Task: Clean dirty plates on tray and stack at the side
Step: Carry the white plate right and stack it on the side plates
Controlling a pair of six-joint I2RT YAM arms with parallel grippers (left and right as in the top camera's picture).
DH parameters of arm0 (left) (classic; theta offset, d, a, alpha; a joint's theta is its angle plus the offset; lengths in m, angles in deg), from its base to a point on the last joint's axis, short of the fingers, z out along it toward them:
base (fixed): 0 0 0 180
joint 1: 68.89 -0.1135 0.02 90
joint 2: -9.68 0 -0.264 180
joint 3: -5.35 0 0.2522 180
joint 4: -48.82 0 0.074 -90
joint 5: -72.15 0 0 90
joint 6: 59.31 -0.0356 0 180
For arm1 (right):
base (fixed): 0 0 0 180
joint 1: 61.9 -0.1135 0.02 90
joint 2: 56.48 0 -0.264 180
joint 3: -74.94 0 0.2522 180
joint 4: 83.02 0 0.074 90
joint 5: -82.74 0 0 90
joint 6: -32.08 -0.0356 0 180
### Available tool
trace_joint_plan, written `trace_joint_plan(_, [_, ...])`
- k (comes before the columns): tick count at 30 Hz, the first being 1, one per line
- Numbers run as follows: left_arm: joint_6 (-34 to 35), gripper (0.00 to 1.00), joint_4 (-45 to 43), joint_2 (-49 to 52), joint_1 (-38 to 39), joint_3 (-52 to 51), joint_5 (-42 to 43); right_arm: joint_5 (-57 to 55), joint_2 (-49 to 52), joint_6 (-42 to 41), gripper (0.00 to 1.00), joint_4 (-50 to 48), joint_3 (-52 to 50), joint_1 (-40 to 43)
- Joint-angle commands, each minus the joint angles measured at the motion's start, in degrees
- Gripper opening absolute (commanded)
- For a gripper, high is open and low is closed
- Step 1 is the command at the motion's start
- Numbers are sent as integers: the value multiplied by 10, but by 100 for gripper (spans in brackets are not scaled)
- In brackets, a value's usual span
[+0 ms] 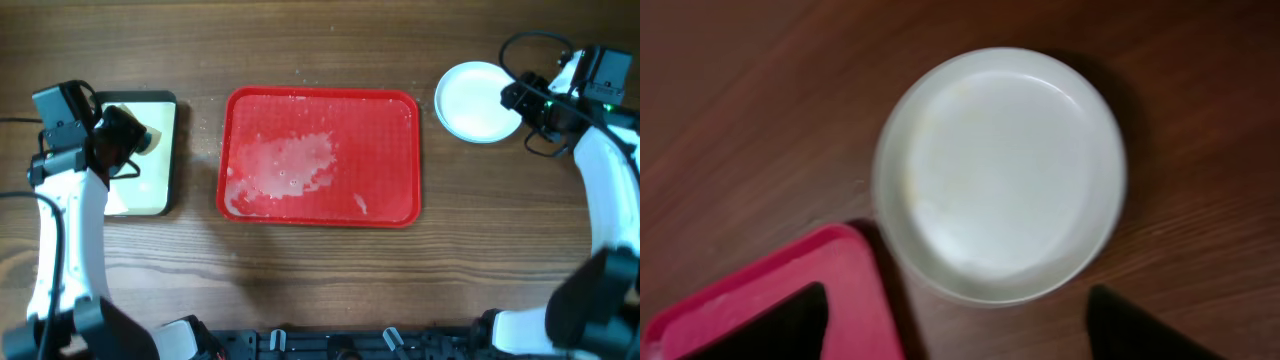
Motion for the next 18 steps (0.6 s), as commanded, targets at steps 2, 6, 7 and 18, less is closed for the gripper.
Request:
trace_joint_plan(2, [-10, 4, -71, 98, -32, 0, -43, 8, -111, 32, 99, 39, 1, -106])
trace_joint_plan(6, [-10, 36, -84, 152, -58, 0, -42, -37, -163, 12, 100, 35, 1, -197])
trace_joint_plan(7, [-10, 67, -83, 160, -59, 0, -42, -54, -171, 13, 100, 33, 1, -216])
trace_joint_plan(18, [-6, 66, -62, 35, -59, 0, 24, -80, -266, 44, 100, 40, 1, -295])
